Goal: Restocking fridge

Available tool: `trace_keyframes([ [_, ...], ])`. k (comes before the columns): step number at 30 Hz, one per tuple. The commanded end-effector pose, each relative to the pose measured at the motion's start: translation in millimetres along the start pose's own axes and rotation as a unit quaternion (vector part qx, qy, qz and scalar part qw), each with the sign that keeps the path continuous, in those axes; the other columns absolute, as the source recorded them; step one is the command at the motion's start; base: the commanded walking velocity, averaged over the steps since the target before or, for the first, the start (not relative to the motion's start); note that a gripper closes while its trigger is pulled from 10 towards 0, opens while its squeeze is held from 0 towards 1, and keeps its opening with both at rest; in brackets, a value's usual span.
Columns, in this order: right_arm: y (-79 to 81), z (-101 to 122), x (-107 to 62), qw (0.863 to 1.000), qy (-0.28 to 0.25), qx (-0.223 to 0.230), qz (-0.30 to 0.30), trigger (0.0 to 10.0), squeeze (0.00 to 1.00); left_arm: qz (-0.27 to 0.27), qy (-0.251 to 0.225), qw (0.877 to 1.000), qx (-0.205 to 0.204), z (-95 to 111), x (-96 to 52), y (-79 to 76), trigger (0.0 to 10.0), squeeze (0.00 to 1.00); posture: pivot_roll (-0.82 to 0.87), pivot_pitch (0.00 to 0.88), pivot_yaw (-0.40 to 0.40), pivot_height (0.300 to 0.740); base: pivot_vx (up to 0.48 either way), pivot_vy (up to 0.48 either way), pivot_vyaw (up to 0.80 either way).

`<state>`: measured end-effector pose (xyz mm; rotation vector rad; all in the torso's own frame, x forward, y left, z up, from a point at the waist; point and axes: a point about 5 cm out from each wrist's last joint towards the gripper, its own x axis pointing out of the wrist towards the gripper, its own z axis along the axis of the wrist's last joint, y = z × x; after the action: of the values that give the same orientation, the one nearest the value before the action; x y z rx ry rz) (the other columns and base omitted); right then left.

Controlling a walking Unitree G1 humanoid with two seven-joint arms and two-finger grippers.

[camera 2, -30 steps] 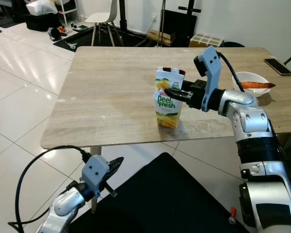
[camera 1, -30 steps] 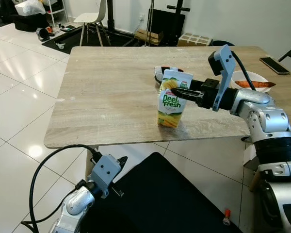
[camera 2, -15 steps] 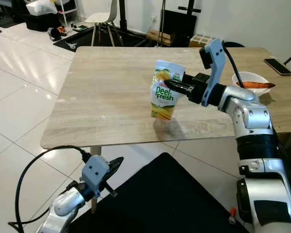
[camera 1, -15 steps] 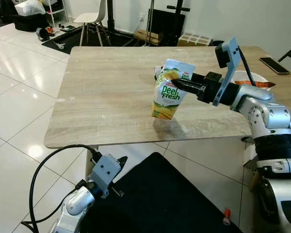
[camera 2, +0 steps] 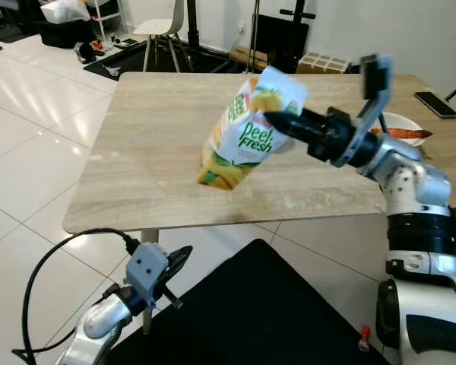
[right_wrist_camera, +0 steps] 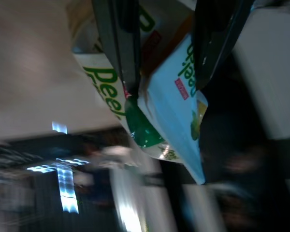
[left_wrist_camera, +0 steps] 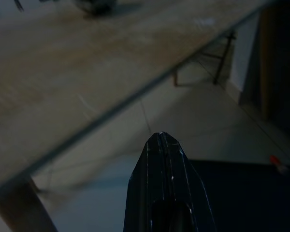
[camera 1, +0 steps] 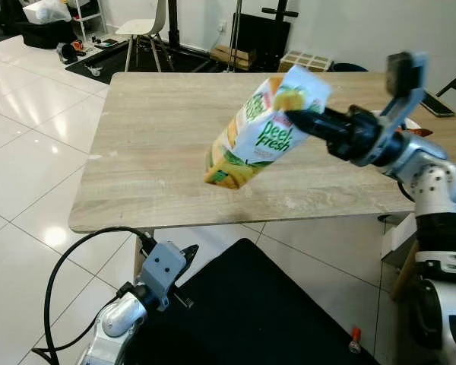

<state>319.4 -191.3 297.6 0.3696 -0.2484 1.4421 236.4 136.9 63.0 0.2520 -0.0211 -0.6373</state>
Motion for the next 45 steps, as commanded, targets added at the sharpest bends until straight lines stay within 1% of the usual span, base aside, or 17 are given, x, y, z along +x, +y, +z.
trace_keyframes([
  [1,8.2,4,-1.0,0.999,-0.007,0.001,0.032,10.0,0.0,-0.013,0.021,1.0,-0.011,-9,-4.1,-5.1,10.0,0.0,-0.04,0.078,-0.05,0.74,0.0,0.0,0.0],
  [4,25.2,-15,-1.8,0.994,0.045,0.039,0.092,10.0,0.0,-0.023,0.073,0.997,-0.017,-32,-18.8,-11.1,10.0,0.0,-0.04,0.08,-0.049,0.74,0.0,0.0,0.0],
  [9,28.7,-38,-6.2,0.989,0.102,0.062,0.09,10.0,0.0,-0.02,0.129,0.991,-0.028,-56,-36.3,-18.1,10.0,0.0,-0.05,0.082,-0.046,0.74,0.0,0.0,0.0],
  [12,25.0,-84,-20.6,0.972,0.218,0.084,0.036,10.0,0.0,-0.011,0.208,0.976,-0.057,-88,-61.8,-31.8,10.0,0.0,-0.05,0.083,-0.045,0.74,0.0,0.0,0.0],
  [17,20.4,-122,-35.6,0.955,0.277,0.108,-0.021,10.0,0.0,-0.006,0.275,0.958,-0.079,-112,-85.1,-47.0,10.0,0.0,-0.05,0.083,-0.046,0.74,0.0,0.0,0.0],
  [18,20.6,-145,-48.8,0.94,0.316,0.116,-0.048,10.0,0.0,0.006,0.303,0.948,-0.093,-121,-95.3,-54.0,10.0,0.0,-0.04,0.083,-0.05,0.74,0.0,0.0,0.0],
  [22,22.3,-164,-60.5,0.925,0.35,0.127,-0.071,10.0,0.0,0.025,0.317,0.943,-0.1,-125,-100.2,-56.9,10.0,0.0,-0.04,0.082,-0.052,0.74,0.0,0.0,0.0],
  [26,20.0,-218,-91.8,0.882,0.419,0.116,-0.181,10.0,0.0,0.1,0.357,0.919,-0.138,-137,-108.8,-61.9,10.0,0.0,-0.04,0.079,-0.058,0.74,0.0,0.0,0.0],
  [30,7.4,-248,-108.5,0.843,0.391,0.088,-0.36,10.0,0.0,0.14,0.394,0.896,-0.146,-148,-120.5,-64.9,10.0,0.0,-0.04,0.074,-0.064,0.74,0.0,0.0,0.0],
  [31,7.4,-248,-108.5,0.843,0.391,0.088,-0.36,10.0,0.0,0.14,0.394,0.896,-0.146,-148,-120.5,-64.9,10.0,0.0,-0.04,0.074,-0.064,0.74,0.0,0.0,0.0],
  [33,10.2,-267,-120.8,0.799,0.383,0.084,-0.457,10.0,0.0,0.171,0.415,0.88,-0.157,-154,-130.3,-59.6,10.0,0.0,-0.04,0.077,-0.066,0.74,0.0,0.0,0.0],
  [34,10.2,-267,-120.8,0.799,0.383,0.084,-0.457,10.0,0.0,0.171,0.415,0.88,-0.157,-154,-130.3,-59.6,10.0,0.0,-0.04,0.077,-0.066,0.74,0.0,0.0,0.0],
  [36,18.1,-286,-125.1,0.768,0.362,0.093,-0.52,10.0,0.0,0.213,0.425,0.863,-0.172,-157,-128.9,-48.2,10.0,0.0,-0.04,0.083,-0.063,0.74,0.0,0.0,0.0],
  [42,24.8,-301,-122.1,0.745,0.322,0.113,-0.573,10.0,0.0,0.215,0.429,0.859,-0.177,-156,-105.2,-49.5,10.0,0.0,-0.04,0.082,-0.061,0.74,0.0,0.0,0.0],
  [43,27.9,-305,-125.5,0.728,0.315,0.118,-0.597,10.0,0.0,0.212,0.426,0.862,-0.176,-154,-97.0,-52.5,10.0,0.0,-0.04,0.081,-0.063,0.74,0.0,0.0,0.0],
  [44,27.9,-305,-125.5,0.728,0.315,0.118,-0.597,10.0,0.0,0.212,0.426,0.862,-0.176,-154,-97.0,-52.5,10.0,0.0,-0.04,0.081,-0.063,0.74,0.0,0.0,0.0],
  [45,31.8,-309,-131.9,0.701,0.31,0.124,-0.63,10.0,0.0,0.214,0.422,0.863,-0.177,-153,-89.5,-53.9,10.0,0.0,-0.04,0.081,-0.063,0.74,0.0,0.0,0.0],
])
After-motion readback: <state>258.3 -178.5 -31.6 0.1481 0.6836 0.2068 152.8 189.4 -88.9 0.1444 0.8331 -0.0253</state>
